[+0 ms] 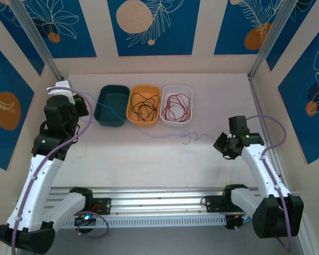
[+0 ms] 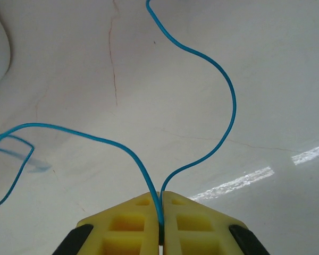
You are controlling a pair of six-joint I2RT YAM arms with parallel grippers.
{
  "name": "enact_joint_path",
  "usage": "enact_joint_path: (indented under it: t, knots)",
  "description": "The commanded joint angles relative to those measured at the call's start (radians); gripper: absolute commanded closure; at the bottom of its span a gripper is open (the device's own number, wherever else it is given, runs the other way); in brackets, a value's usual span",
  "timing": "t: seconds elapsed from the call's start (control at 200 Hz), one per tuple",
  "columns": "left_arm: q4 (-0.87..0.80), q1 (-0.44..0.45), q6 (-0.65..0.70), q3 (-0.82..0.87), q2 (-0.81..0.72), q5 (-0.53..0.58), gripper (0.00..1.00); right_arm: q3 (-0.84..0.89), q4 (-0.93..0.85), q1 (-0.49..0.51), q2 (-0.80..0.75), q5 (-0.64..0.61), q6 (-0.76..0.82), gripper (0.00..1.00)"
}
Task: Untangle the cables
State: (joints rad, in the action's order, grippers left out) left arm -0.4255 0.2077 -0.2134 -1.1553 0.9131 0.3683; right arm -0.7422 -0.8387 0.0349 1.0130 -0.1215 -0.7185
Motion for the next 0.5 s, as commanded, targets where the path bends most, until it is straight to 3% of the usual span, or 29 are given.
enact_joint_path:
  t: [0.0, 0.17, 0.28, 0.495]
  knots:
    - [0.027, -0.011, 0.059, -0.075, 0.030, -0.030, 1.00, 0.015, 0.030, -0.004, 0.013, 0.032, -0.001, 0.92]
    - [0.018, -0.039, 0.132, -0.212, 0.094, 0.027, 1.00, 0.038, 0.032, -0.043, 0.049, -0.013, 0.011, 0.95]
    - [0.017, -0.075, 0.140, -0.296, 0.137, -0.015, 1.00, 0.074, 0.069, -0.089, 0.065, 0.035, 0.015, 1.00]
    - [0.012, -0.080, 0.168, -0.439, 0.239, -0.068, 1.00, 0.084, 0.094, -0.091, 0.034, 0.086, 0.017, 1.00]
